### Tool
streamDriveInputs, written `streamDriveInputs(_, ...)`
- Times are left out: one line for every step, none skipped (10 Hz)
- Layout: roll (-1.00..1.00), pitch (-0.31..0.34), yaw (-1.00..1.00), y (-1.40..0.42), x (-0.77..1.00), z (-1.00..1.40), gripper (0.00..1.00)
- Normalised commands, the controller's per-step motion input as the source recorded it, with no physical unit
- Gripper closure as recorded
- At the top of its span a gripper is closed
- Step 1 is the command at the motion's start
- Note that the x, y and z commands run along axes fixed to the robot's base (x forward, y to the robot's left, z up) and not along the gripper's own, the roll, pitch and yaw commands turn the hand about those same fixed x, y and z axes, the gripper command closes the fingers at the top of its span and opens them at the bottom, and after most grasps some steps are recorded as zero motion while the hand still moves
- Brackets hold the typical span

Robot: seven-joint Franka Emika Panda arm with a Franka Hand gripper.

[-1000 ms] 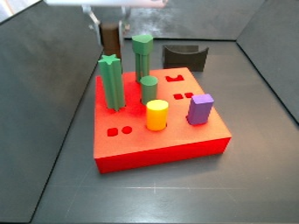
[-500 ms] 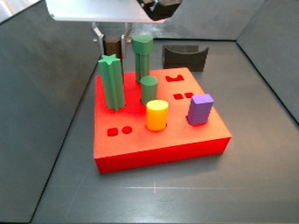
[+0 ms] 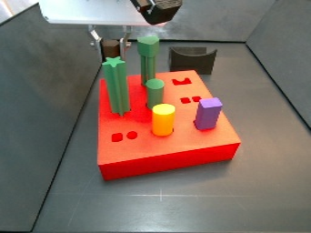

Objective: Pick up the hexagon object. Move up. Place the hexagon object on the fixture. Regrasp the hexagon object. Move to above the board. Insert the hexagon object.
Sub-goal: Insert the hexagon object.

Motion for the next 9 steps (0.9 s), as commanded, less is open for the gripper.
streamDriveInputs(0.07,0.0,-0.51,0.0,0.55,-0.71,1.0)
streamDriveInputs(0.06,0.0,-0.77,0.0,0.26,-0.68,1.0)
streamDriveInputs(0.0,0.021,-0.26,0.0,0.13,-0.04,1.0)
streamDriveInputs(0.0,0.0,0.0,-0.06,0.0,0.0,1.0)
streamDriveInputs(0.03,-0.153,-0.04,-0.09,-0.17,-0.82,1.0)
streamDriveInputs(0.08,-0.136,-0.11,-0.15,-0.23,-1.0,1.0)
streamDriveInputs(0.14,-0.124,-0.16,-0.11,-0.18,-0.92,1.0)
streamDriveInputs(-0.06,-0.131,-0.02,0.07,-0.14,0.0,1.0)
streamDriveInputs(0.0,-0.004,0.0,0.0,0.0,0.0,1.0)
